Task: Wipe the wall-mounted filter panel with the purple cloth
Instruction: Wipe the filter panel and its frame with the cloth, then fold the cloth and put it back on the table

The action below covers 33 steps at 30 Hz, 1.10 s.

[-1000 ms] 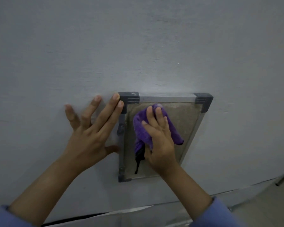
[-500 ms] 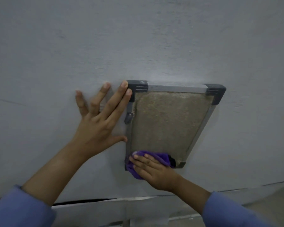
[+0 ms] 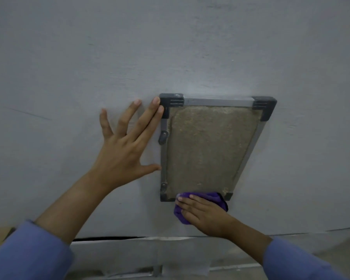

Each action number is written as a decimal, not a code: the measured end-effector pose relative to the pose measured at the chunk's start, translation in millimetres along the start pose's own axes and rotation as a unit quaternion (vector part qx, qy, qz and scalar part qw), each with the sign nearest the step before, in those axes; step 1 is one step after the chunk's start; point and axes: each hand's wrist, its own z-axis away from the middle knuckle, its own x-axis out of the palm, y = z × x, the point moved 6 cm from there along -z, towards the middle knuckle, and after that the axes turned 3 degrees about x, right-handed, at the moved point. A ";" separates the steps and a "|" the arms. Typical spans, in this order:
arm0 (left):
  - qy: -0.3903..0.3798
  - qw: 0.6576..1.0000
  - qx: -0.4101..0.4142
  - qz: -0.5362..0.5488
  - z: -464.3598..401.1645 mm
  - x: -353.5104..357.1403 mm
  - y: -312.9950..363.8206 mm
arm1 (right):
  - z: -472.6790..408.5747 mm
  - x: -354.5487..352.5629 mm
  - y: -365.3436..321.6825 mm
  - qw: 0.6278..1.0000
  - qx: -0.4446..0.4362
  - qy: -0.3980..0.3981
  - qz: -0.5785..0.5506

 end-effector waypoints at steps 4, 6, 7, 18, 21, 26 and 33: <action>0.009 0.999 -0.018 0.036 26.7 5.7 9.3 | 15.5 -21.2 1.2 0.988 0.099 0.022 -0.116; 0.023 0.996 -0.030 0.076 46.6 9.2 18.2 | 19.1 -31.1 3.5 0.968 0.159 0.052 -0.189; 0.022 0.994 -0.037 0.096 56.3 11.5 23.4 | 20.7 -32.8 5.2 0.949 0.199 0.050 -0.239; -0.113 0.814 -0.238 0.517 128.2 29.8 51.7 | -8.9 -68.8 -7.5 0.714 0.272 -0.010 -0.645; -0.175 0.721 -0.300 0.599 151.5 35.7 55.4 | -25.5 -83.8 -5.8 0.705 0.231 0.003 -0.671; -0.125 0.696 -0.357 0.611 177.5 23.3 39.1 | -51.2 -92.0 -0.2 0.666 0.182 0.026 -0.723; 0.001 0.670 -0.427 0.607 223.2 -6.3 -6.1 | -101.3 -82.6 -21.9 0.664 0.148 0.052 -0.731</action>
